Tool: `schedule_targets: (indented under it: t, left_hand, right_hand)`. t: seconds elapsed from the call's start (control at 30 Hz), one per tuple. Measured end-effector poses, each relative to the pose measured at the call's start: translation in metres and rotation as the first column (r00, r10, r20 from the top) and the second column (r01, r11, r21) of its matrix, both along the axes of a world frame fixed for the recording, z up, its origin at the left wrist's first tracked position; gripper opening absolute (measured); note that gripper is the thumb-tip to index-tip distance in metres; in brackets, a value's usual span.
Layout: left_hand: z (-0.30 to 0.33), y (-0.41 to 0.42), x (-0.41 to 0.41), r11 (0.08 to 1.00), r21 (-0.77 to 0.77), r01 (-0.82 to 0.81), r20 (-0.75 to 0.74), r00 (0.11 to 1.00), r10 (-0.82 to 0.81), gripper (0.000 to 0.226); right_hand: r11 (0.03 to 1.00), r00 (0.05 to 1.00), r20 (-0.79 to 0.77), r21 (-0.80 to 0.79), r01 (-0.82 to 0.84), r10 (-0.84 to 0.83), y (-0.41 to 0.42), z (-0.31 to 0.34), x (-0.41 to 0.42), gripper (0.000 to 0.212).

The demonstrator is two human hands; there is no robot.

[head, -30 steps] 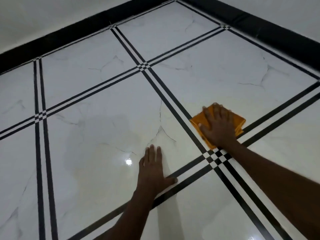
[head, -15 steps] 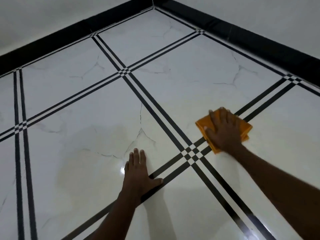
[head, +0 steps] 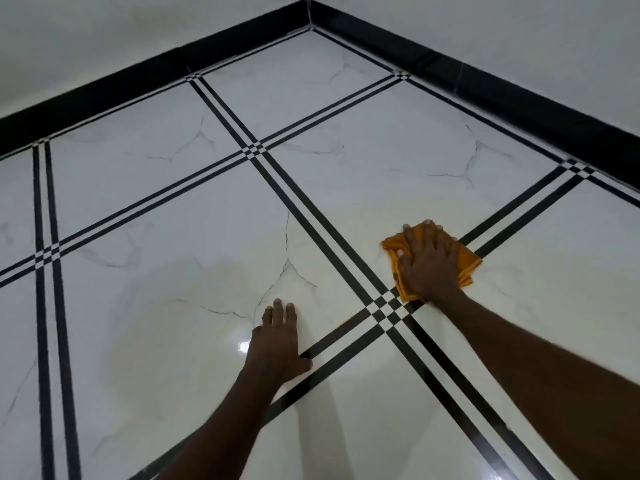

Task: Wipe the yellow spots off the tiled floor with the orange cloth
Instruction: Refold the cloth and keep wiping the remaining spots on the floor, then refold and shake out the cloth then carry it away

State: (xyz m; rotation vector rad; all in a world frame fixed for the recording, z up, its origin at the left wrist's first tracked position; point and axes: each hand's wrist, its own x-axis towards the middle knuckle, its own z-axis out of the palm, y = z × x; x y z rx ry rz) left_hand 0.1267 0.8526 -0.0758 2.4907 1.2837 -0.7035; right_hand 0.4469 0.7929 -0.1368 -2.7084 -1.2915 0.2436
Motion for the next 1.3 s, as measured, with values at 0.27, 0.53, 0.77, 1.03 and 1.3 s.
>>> schedule_targets:
  t: [0.27,0.53,0.77,1.03,1.3]
  left_hand:
    - [0.077,0.021,0.046,0.952,-0.257,-0.163,0.215,0.951,0.221,0.059]
    - [0.346,0.064,0.108,0.872,-0.465,-0.155,0.720,0.507,0.474,0.054]
    - [0.633,0.042,0.150,0.902,-0.432,-0.010,0.862,0.288,0.416,0.024]
    - [0.924,-0.023,0.187,0.989,-0.144,0.037,0.938,0.323,0.125,0.015]
    - [1.125,-0.100,0.183,0.959,-0.282,-0.028,0.939,0.196,0.282,0.011]
  right_hand:
    - [0.923,0.773,-0.602,0.150,0.353,-0.198,0.040,0.128,-0.035,0.051]
    - [0.870,0.382,-0.924,0.193,0.454,0.005,0.056,0.415,-0.042,0.054]
    - [0.796,0.317,-0.937,0.302,0.524,0.147,0.038,0.717,-0.021,0.031]
    - [0.852,0.174,-0.935,0.353,0.385,0.309,-0.050,0.988,0.000,0.040]
    - [0.821,0.298,-0.902,0.414,0.394,0.312,-0.155,1.167,0.028,0.022]
